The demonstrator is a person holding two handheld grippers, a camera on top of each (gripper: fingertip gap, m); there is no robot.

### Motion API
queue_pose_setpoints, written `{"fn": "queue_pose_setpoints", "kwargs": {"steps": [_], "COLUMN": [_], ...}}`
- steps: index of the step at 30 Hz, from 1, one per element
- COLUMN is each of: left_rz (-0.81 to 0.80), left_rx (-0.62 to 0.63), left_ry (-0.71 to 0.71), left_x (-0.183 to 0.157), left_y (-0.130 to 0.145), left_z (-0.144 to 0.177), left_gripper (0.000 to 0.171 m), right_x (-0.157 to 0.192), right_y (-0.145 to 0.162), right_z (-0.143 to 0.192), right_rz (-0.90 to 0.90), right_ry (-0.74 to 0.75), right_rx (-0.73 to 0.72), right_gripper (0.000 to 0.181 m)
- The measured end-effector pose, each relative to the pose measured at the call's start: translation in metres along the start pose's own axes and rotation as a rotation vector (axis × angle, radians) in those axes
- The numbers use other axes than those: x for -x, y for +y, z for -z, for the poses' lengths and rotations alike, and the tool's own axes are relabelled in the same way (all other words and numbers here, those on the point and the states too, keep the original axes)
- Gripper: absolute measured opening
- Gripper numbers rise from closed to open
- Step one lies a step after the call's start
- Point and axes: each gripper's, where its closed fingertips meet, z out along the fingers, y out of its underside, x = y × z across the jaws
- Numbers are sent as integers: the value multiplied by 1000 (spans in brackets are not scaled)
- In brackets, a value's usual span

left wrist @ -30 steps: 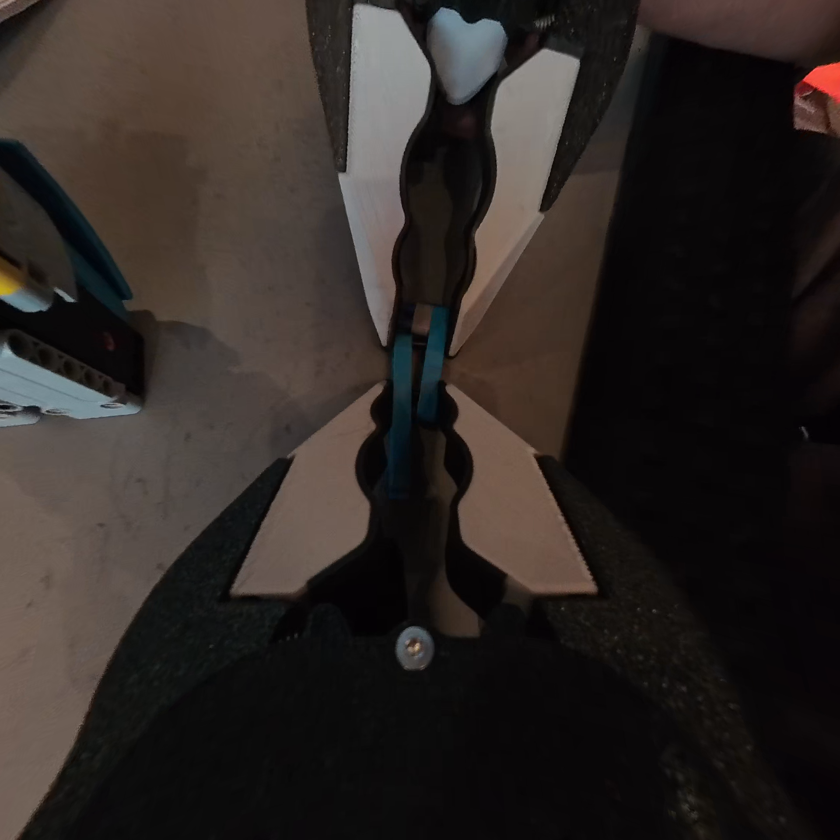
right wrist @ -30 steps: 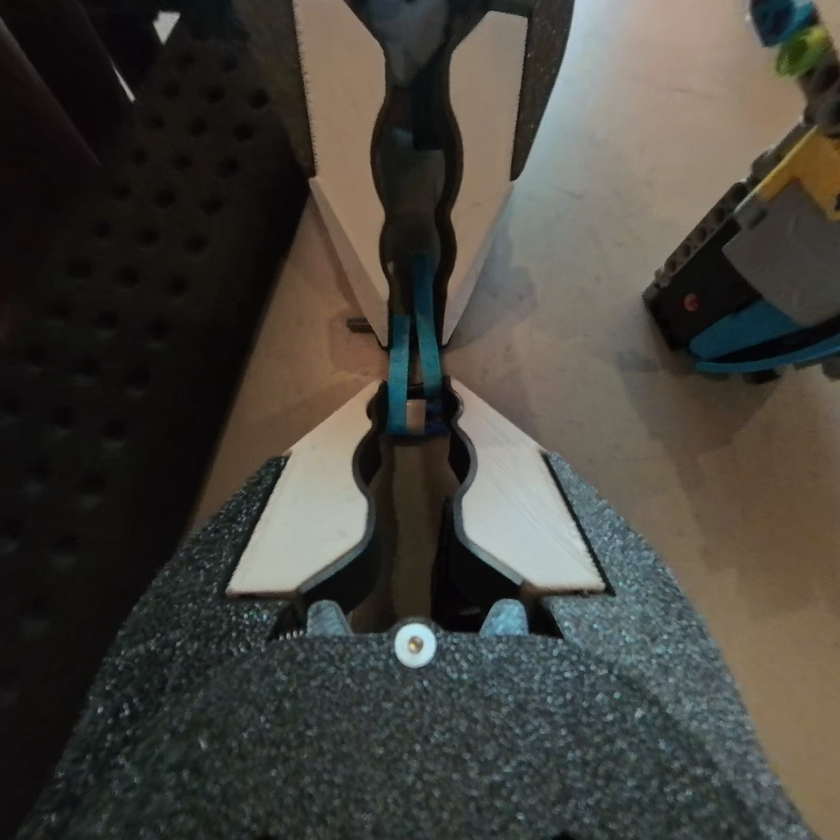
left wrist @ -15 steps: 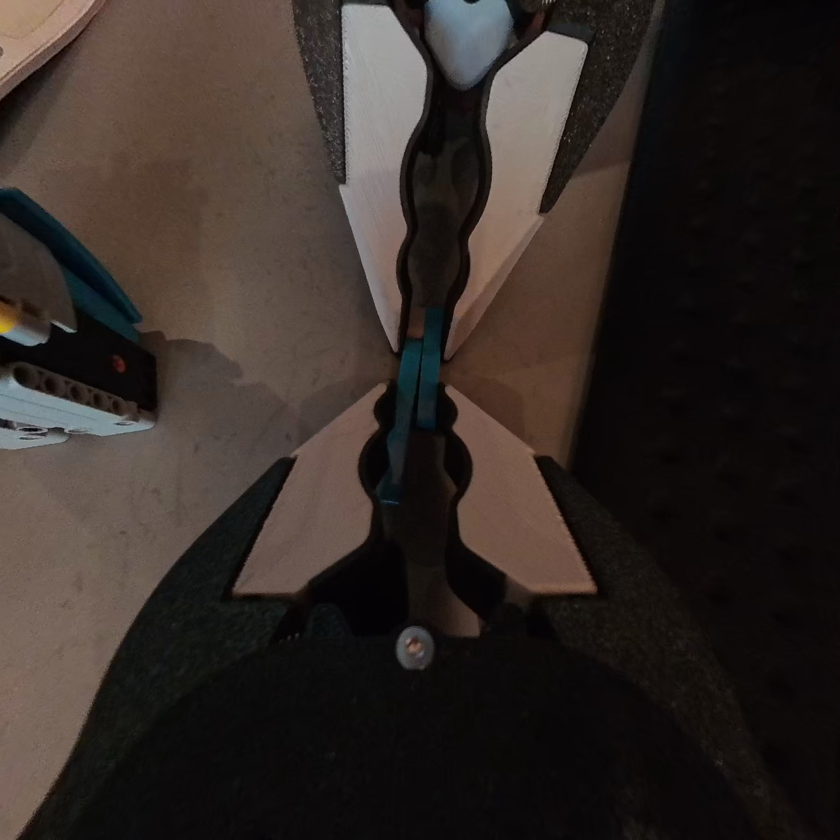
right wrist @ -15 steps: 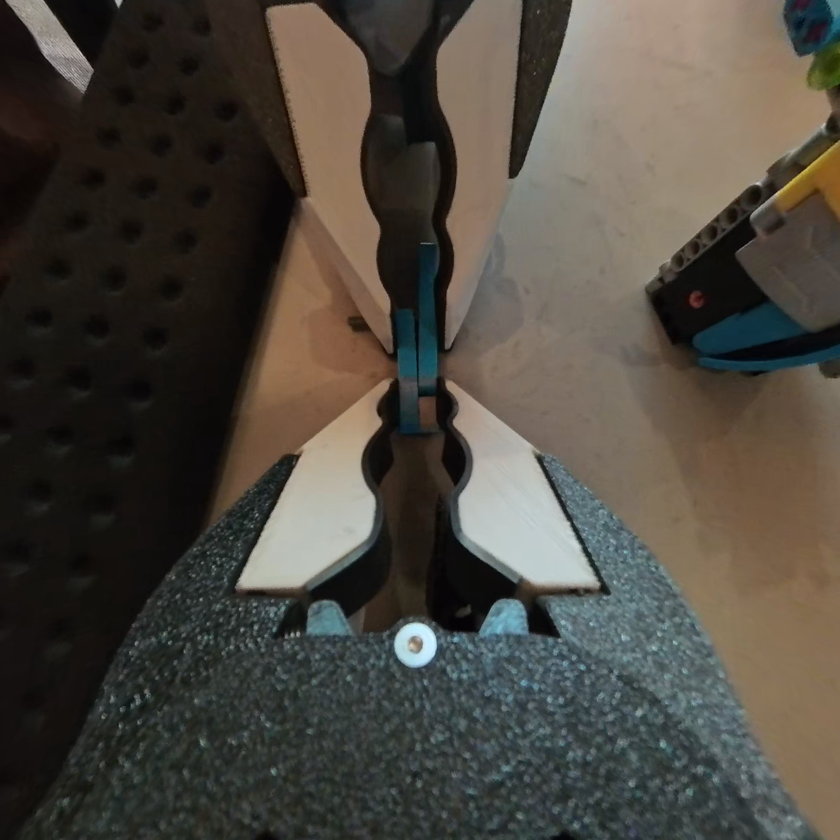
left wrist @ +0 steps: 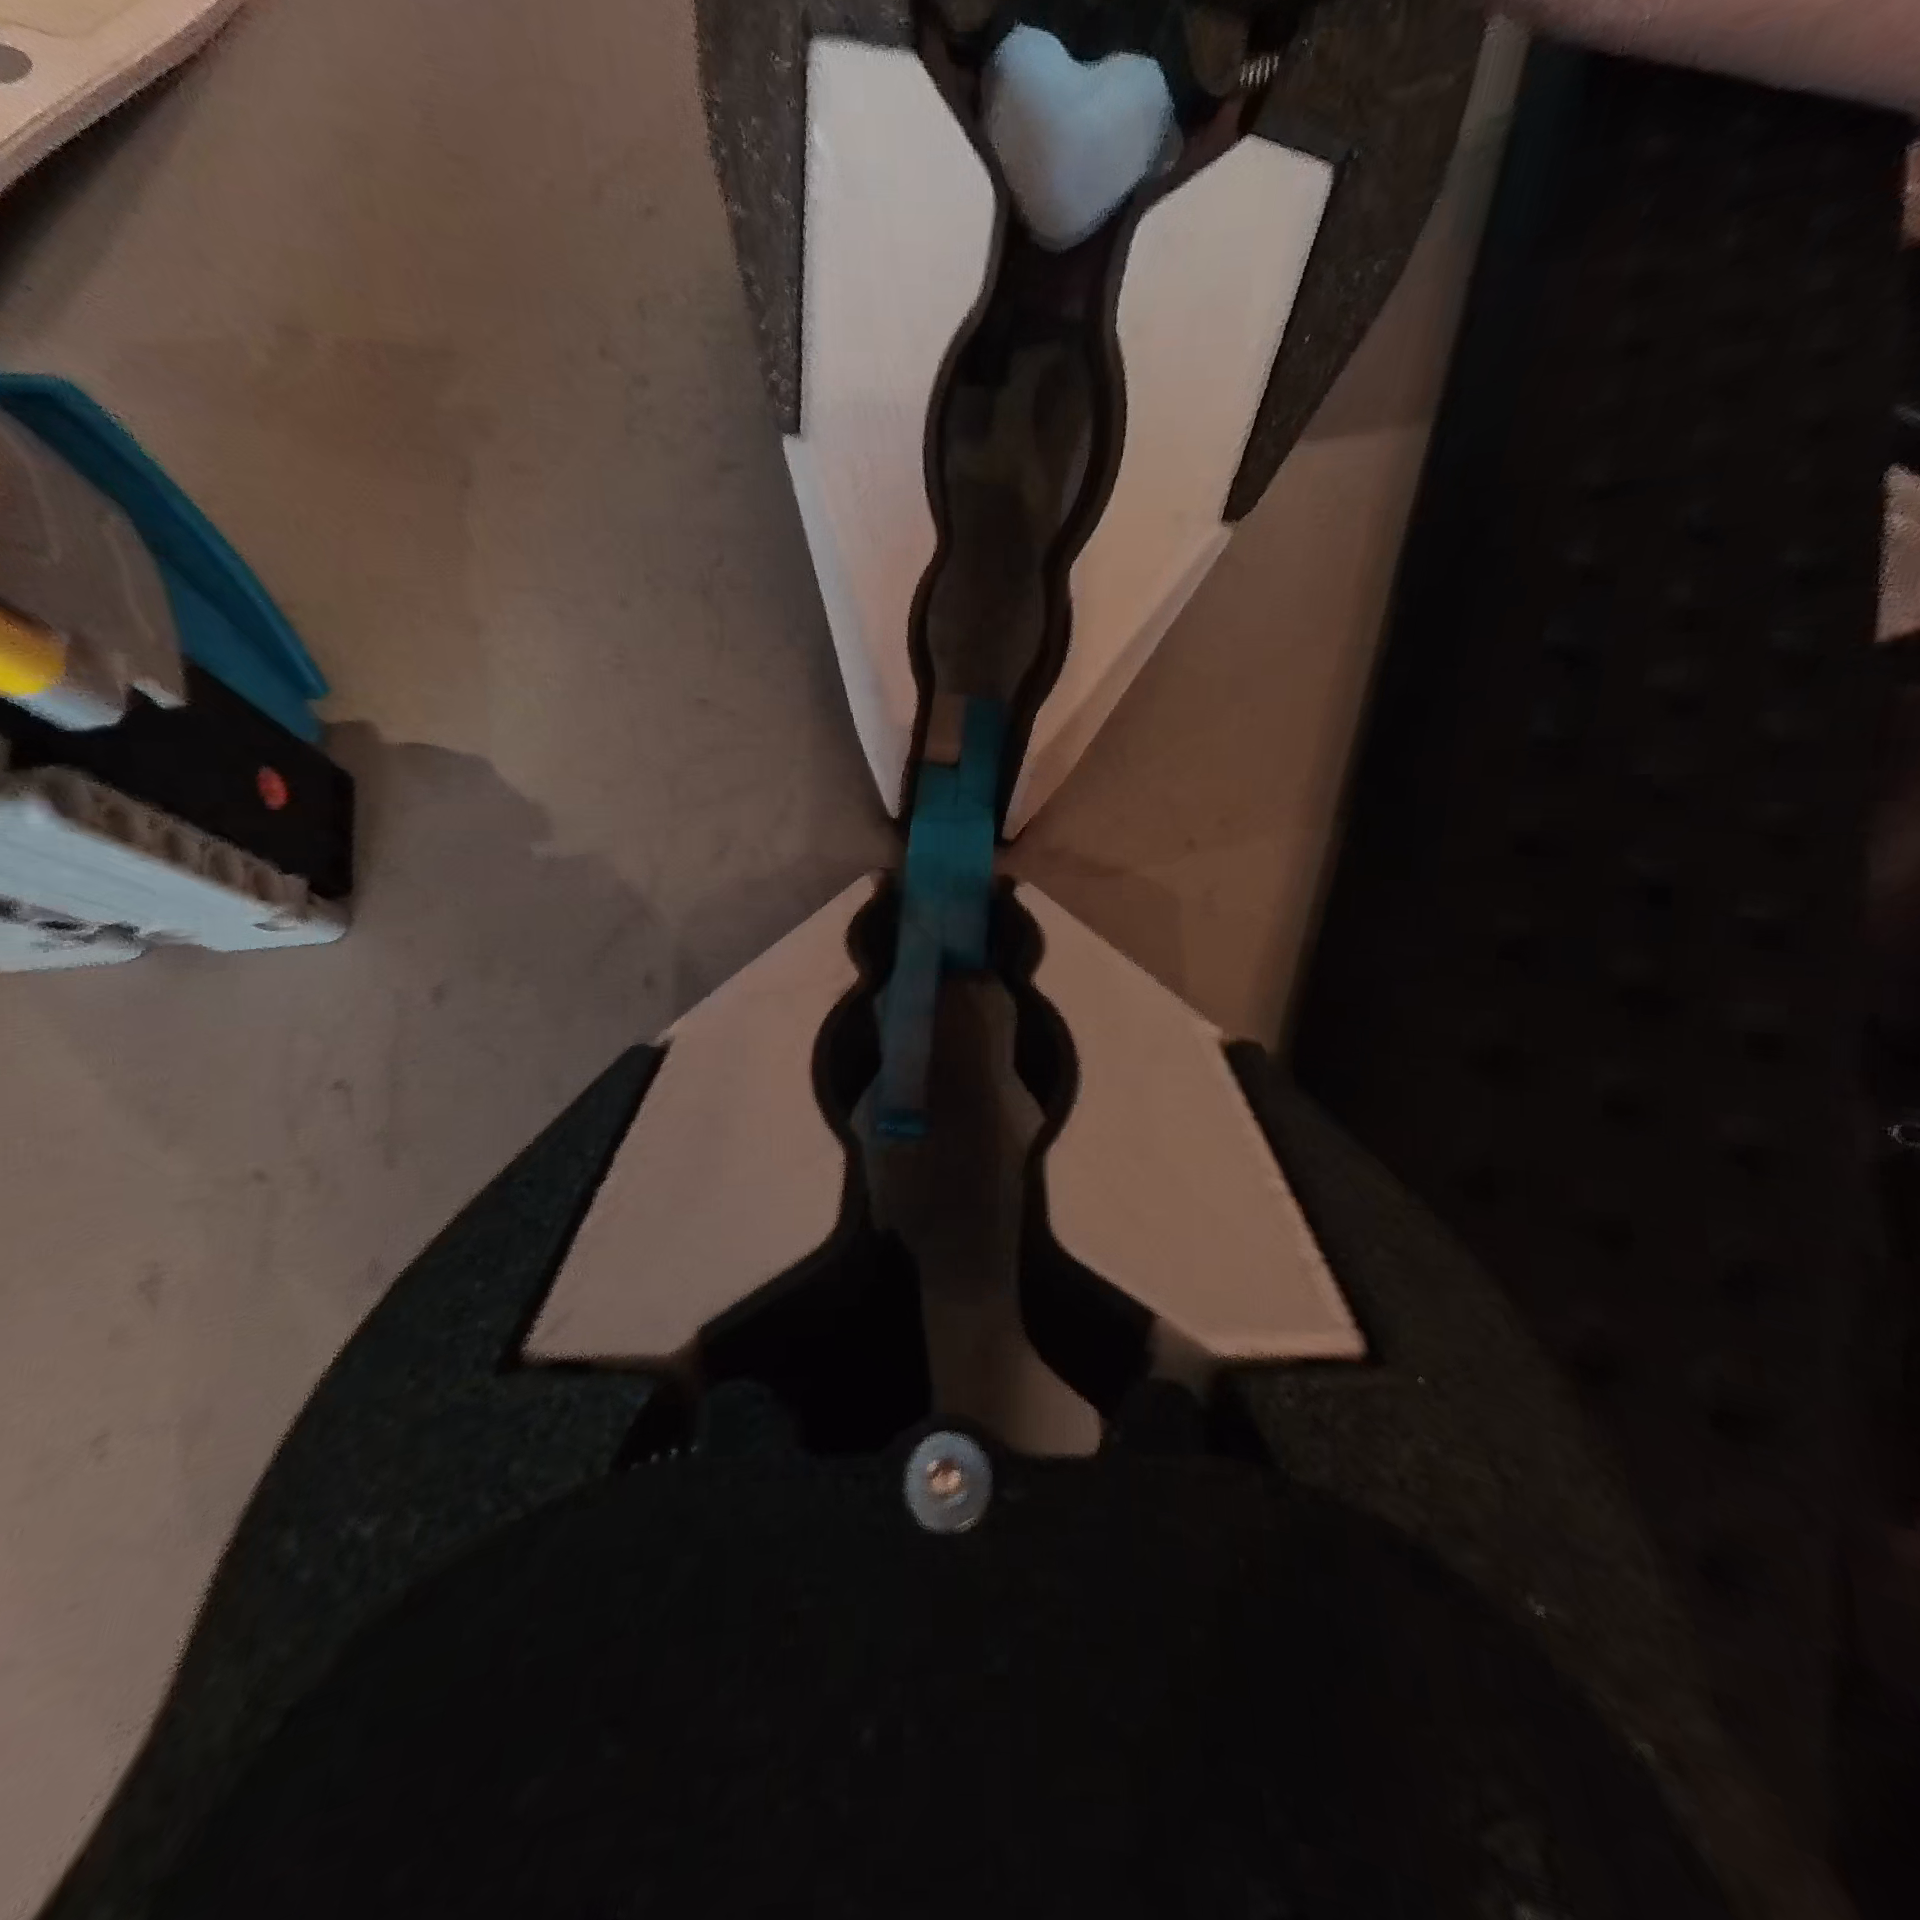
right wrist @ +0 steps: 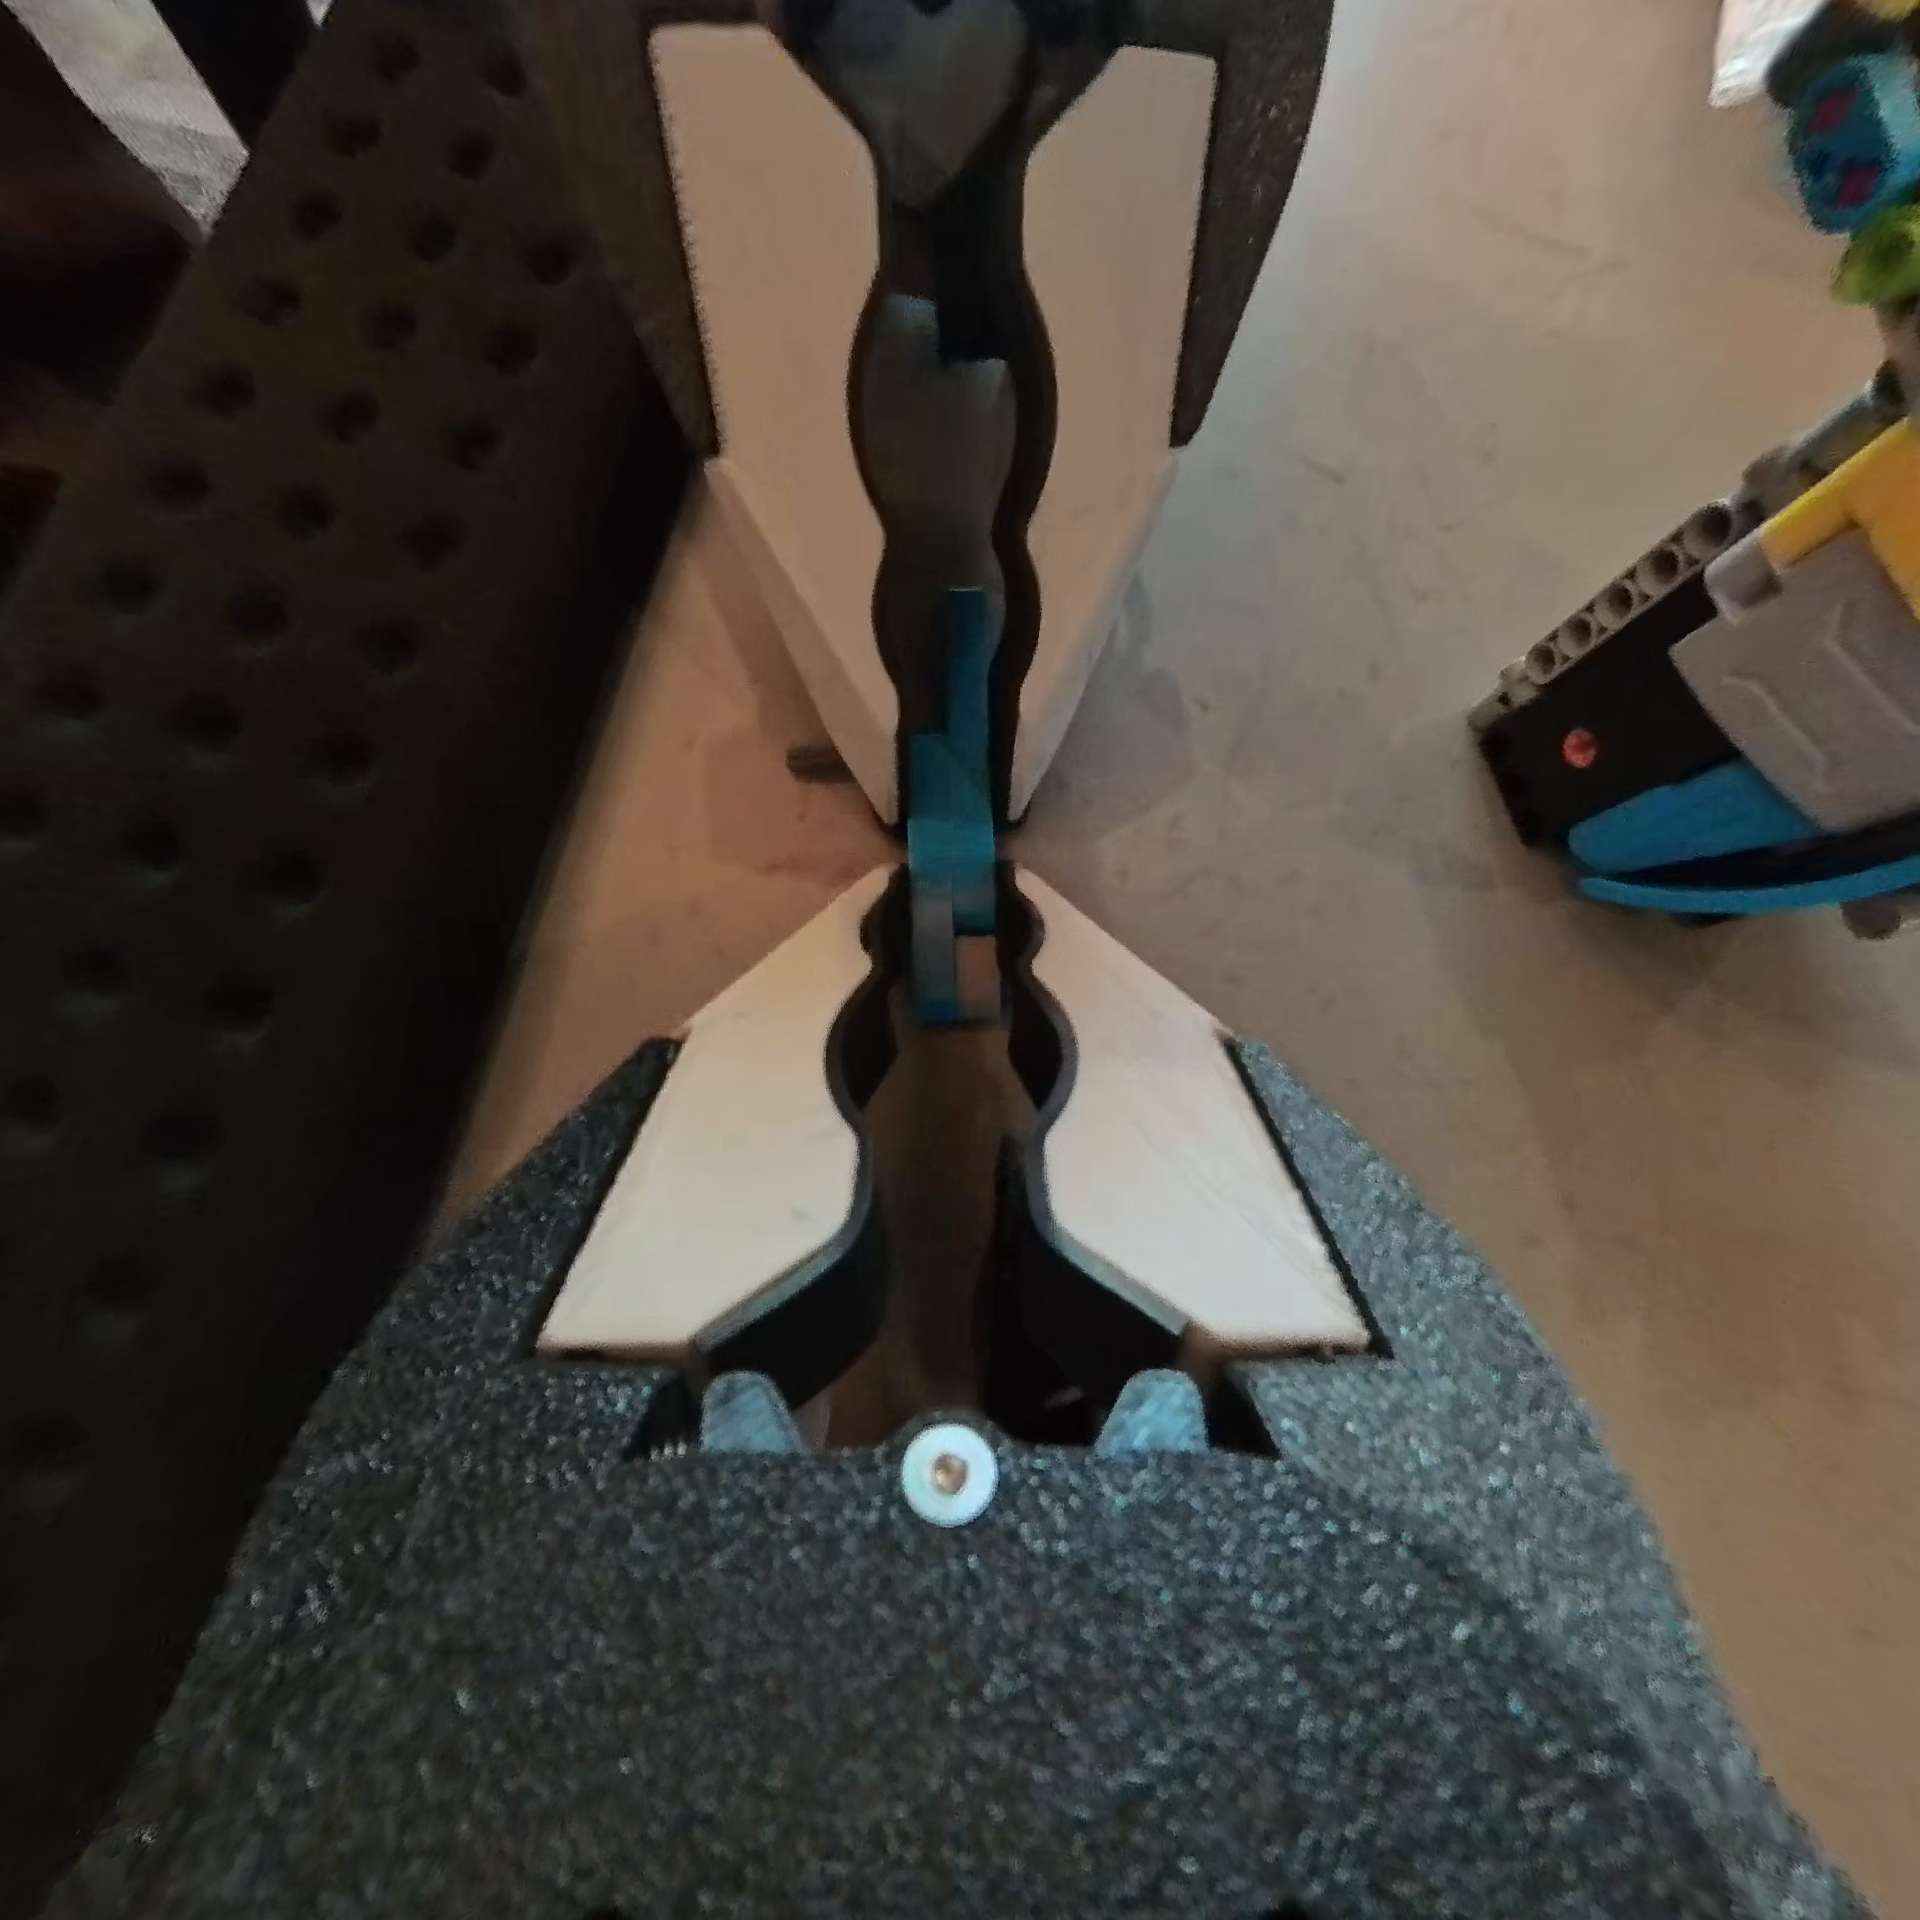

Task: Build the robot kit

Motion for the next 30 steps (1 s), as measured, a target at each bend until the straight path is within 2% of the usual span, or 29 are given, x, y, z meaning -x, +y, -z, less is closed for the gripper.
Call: {"fn": "queue_pose_setpoints", "kwargs": {"steps": [1,2,5,7,10,12,14,18,21,25,26,27,28,30], "left_rz": [16,28,-3,-29,-48,-52,-62,-86,-101,-26,4,31,58,109], "left_rx": [-23,-48,12,57,62,65,60,53,59,44,41,39,36,28], "left_ry": [-5,-8,-33,-17,-9,-7,-13,-17,-15,-4,3,-7,-25,-75], "left_x": [1,3,12,10,9,9,9,7,7,6,6,8,11,17], "left_y": [-2,-3,15,25,28,28,27,26,26,23,22,20,19,16], "left_z": [6,15,34,33,29,28,27,26,26,24,22,21,21,19], "left_gripper": [31,33,33,33,19,12,8,7,7,7,7,7,7,7], "right_x": [0,0,-1,-2,-3,0,1,1,0,-4,-4,-7,-11,-19], "right_y": [0,0,1,1,-3,-6,-8,-8,-8,-8,-7,-5,-2,10], "right_z": [0,0,1,2,-2,-6,-8,-8,-8,-4,1,6,13,25], "right_rz": [0,-10,-43,-51,-58,-63,-56,-43,-101,-97,-96,-108,-124,-143], "right_ry": [-4,-12,-17,-7,7,-12,-30,-50,-94,-70,-59,-40,-12,40], "right_rx": [-1,-9,-28,-21,-7,-5,-5,19,-2,-34,-43,-52,-54,-51], "right_gripper": [16,16,16,17,32,29,17,16,15,17,22,39,46,48]}}
